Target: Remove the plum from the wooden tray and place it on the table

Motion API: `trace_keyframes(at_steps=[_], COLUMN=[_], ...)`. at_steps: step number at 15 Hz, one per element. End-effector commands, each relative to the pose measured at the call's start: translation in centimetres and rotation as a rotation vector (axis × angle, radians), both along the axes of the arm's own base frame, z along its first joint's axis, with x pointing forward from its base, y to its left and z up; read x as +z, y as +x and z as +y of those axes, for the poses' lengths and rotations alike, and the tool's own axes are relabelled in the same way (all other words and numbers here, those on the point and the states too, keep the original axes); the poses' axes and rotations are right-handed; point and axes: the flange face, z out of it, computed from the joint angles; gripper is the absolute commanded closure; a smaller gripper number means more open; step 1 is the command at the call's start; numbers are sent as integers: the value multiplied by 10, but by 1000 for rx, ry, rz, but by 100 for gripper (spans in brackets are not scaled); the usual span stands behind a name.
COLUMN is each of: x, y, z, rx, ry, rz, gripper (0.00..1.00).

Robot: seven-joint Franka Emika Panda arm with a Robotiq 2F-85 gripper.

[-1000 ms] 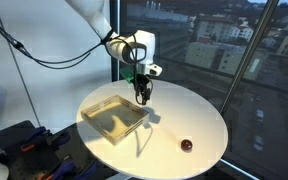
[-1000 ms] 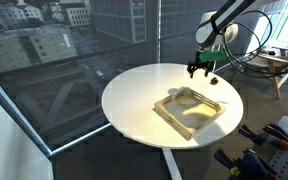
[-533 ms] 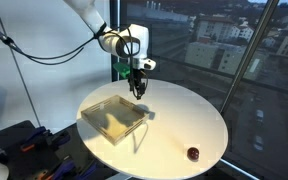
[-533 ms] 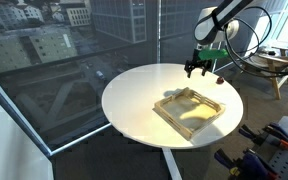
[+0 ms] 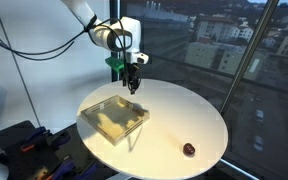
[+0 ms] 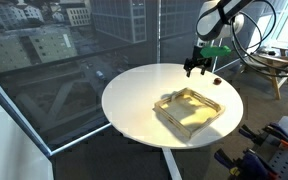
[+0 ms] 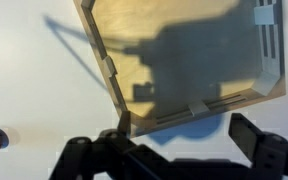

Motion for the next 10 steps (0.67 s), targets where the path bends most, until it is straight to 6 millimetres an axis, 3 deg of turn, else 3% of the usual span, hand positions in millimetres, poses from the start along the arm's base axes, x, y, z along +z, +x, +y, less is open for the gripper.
trace_keyframes(at_steps=[1, 10], x=[17, 34], y=[-20, -46], z=[9, 22], rx=[49, 111], ry=[-15, -69], rz=[-15, -34], gripper=[0, 0])
